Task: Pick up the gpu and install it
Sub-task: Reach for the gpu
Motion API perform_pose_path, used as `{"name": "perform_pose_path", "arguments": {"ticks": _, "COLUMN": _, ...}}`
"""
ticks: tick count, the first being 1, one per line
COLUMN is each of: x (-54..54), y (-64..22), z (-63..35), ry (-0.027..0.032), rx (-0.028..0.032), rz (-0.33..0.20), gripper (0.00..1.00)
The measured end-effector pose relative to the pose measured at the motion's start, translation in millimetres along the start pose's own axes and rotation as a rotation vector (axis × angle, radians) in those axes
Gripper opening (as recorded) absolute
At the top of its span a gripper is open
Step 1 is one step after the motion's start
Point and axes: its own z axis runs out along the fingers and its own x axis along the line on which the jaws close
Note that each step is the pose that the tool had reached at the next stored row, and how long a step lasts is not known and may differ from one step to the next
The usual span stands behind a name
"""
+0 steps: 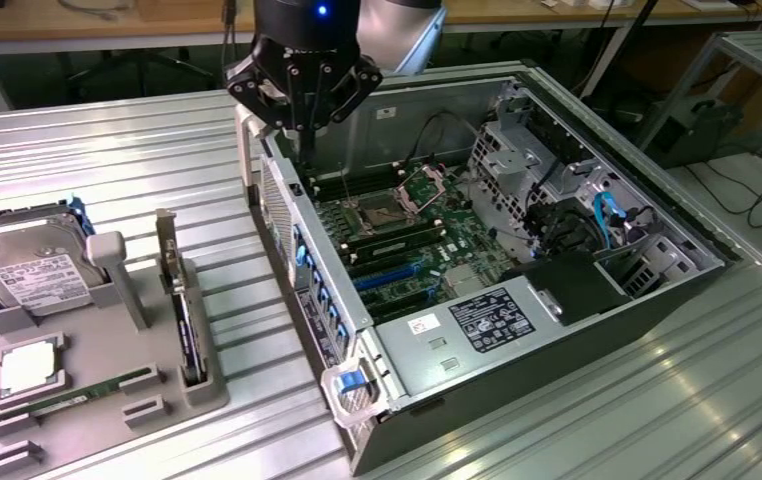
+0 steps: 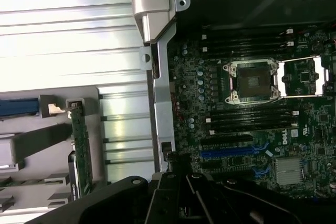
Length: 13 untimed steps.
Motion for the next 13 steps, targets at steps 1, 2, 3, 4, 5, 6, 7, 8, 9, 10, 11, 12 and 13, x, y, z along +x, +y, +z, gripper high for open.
{"name": "perform_pose_path", "arguments": {"ticks": 1, "x": 0.8, "y": -0.3, "z": -0.1, "ry": 0.0001, "rx": 0.0000, "rz": 0.000, "gripper": 0.11}}
{"name": "perform_pose_path", "arguments": {"ticks": 2, "x": 1.7, "y": -0.6, "z": -0.1, "ry": 0.0001, "rx": 0.0001, "rz": 0.000, "gripper": 0.11}}
{"name": "perform_pose_path", "arguments": {"ticks": 3, "x": 2.8, "y": -1.1, "z": -0.1, "ry": 0.0000, "rx": 0.0000, "rz": 0.000, "gripper": 0.11}}
{"name": "perform_pose_path", "arguments": {"ticks": 4, "x": 4.0, "y": -1.5, "z": -0.1, "ry": 0.0000, "rx": 0.0000, "rz": -0.001, "gripper": 0.11}}
{"name": "perform_pose_path", "arguments": {"ticks": 5, "x": 5.3, "y": -1.9, "z": -0.2, "ry": 0.0001, "rx": 0.0000, "rz": -0.001, "gripper": 0.11}}
{"name": "perform_pose_path", "arguments": {"ticks": 6, "x": 7.6, "y": -2.7, "z": -0.3, "ry": 0.0001, "rx": 0.0000, "rz": -0.001, "gripper": 0.11}}
{"name": "perform_pose_path", "arguments": {"ticks": 7, "x": 9.1, "y": -3.1, "z": -0.3, "ry": 0.0001, "rx": -0.0001, "rz": -0.002, "gripper": 0.11}}
{"name": "perform_pose_path", "arguments": {"ticks": 8, "x": 10.3, "y": -3.4, "z": -0.4, "ry": 0.0001, "rx": -0.0001, "rz": -0.002, "gripper": 0.11}}
{"name": "perform_pose_path", "arguments": {"ticks": 9, "x": 12.1, "y": -3.8, "z": -0.4, "ry": 0.0001, "rx": -0.0001, "rz": -0.002, "gripper": 0.11}}
{"name": "perform_pose_path", "arguments": {"ticks": 10, "x": 13.8, "y": -4.3, "z": -0.6, "ry": 0.0002, "rx": 0.0000, "rz": -0.002, "gripper": 0.11}}
{"name": "perform_pose_path", "arguments": {"ticks": 11, "x": 14.6, "y": -4.5, "z": -0.6, "ry": 0.0002, "rx": 0.0000, "rz": -0.003, "gripper": 0.11}}
{"name": "perform_pose_path", "arguments": {"ticks": 12, "x": 15.4, "y": -4.8, "z": -0.6, "ry": 0.0002, "rx": -0.0001, "rz": -0.003, "gripper": 0.11}}
{"name": "perform_pose_path", "arguments": {"ticks": 13, "x": 16.8, "y": -5.2, "z": -0.6, "ry": 0.0002, "rx": -0.0001, "rz": -0.003, "gripper": 0.11}}
